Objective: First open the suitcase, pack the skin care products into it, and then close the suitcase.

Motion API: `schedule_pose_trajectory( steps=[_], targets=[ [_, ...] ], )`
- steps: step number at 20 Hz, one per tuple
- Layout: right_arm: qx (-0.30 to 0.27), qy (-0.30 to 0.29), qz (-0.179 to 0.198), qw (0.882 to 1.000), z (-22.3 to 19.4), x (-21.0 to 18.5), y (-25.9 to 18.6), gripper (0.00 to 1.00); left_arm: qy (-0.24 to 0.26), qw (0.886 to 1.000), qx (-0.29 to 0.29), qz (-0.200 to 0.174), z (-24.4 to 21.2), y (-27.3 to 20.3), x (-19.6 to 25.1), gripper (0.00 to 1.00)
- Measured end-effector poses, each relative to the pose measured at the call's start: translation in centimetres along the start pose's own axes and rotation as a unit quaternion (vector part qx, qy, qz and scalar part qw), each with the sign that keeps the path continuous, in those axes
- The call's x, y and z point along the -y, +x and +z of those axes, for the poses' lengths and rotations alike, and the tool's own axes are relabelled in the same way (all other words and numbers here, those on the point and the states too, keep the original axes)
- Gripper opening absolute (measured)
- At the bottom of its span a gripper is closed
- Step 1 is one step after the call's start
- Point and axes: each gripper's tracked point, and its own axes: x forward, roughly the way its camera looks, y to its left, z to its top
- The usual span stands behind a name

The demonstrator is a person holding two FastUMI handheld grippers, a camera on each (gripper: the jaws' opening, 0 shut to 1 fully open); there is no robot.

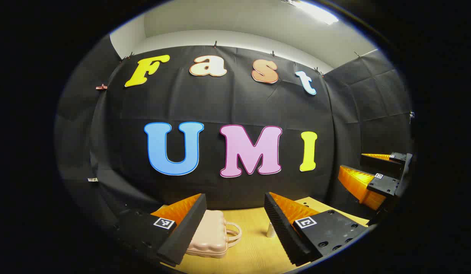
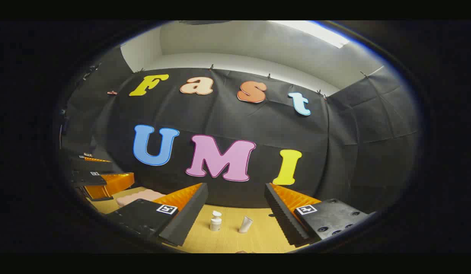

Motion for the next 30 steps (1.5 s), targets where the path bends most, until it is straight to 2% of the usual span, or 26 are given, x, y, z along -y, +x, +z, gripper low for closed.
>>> schedule_pose_trajectory(
  steps=[22, 24, 30],
  targets=[
    [-0.005, -0.001, 0.003, 1.000, -0.5, 0.4, 1.0, 0.96, 0.002, 1.000, -0.013, -0.008, -0.9, 1.4, 0.4, 0.99],
    [-0.003, -0.006, 0.002, 1.000, -0.4, 0.6, 1.2, 0.96, 0.004, 0.999, -0.030, -0.025, -2.4, 2.2, 1.2, 0.99],
    [-0.011, -0.009, -0.006, 1.000, -1.7, 2.3, 2.7, 0.96, 0.040, 0.994, -0.103, -0.026, -8.7, 6.6, 0.7, 0.98]
  ],
)
